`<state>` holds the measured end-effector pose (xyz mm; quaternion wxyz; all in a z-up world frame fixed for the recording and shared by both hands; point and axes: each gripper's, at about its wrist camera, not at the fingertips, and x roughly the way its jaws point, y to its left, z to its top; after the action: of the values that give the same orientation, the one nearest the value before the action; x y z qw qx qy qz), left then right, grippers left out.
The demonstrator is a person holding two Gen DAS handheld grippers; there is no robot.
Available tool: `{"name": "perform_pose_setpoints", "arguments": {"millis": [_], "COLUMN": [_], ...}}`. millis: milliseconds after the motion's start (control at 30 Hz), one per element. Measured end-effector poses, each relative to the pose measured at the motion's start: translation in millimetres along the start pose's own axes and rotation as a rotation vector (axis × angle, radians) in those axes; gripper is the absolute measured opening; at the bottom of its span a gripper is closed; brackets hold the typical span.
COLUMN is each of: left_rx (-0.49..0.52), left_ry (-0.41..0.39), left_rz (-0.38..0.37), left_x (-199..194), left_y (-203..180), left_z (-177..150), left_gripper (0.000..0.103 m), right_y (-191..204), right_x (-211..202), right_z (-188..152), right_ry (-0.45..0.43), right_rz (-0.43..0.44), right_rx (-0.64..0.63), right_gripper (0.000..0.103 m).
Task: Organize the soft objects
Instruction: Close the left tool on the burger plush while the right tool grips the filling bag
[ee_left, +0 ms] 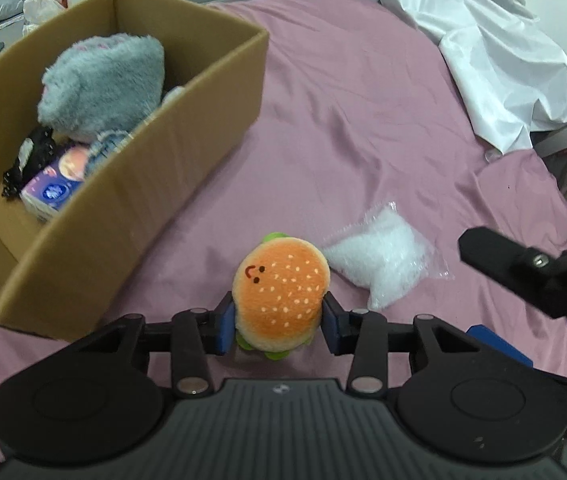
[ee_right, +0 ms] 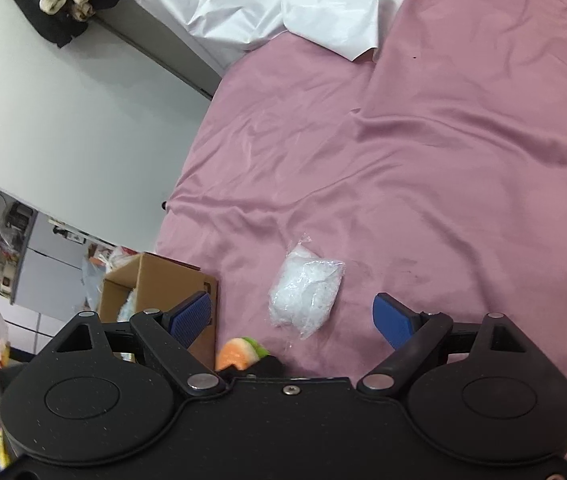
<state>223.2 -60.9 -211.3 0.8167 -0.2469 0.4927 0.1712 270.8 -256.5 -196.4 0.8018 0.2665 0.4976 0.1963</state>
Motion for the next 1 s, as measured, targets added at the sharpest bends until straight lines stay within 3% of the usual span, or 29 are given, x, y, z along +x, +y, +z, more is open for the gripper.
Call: {"name": "perform_pose_setpoints", "arguments": {"millis": [233, 400, 733, 900, 1000], "left_rx": [-0.01, -0.041, -0.025, -0.031, -0.038], "left_ry": [-0.004, 0.017, 0.033, 0.037, 0.041], "left_rz": [-0.015, -0.031, -0.051, -0.06, -0.064], "left_x": [4.0, 11.3, 16.8, 19.6, 20.5], "left_y": [10.9, 18.5, 21.0, 24.4, 26.5], "left_z": [5.1, 12.0, 11.6, 15.3, 16.9], "left_gripper": [0.042, 0.042, 0.042, 0.042, 0.042], "right_y": [-0.3, -0.1, 6.1, 5.0, 4.9], "right_x": [10.0, 22.7, 43.1, 54.6, 58.3], "right_z": [-0.4, -0.9, -2.0, -3.8, -4.1], "right_ry": [-0.02, -0.001, 0.01, 0.009, 0.011], "right_rz": [-0.013, -0.003, -0.047, -0.11, -0.129], "right_rx": [0.033, 0.091, 0.129, 0.135, 0.133], "right_gripper": [0.087, 0.077, 0.069, 0.059, 0.048]}}
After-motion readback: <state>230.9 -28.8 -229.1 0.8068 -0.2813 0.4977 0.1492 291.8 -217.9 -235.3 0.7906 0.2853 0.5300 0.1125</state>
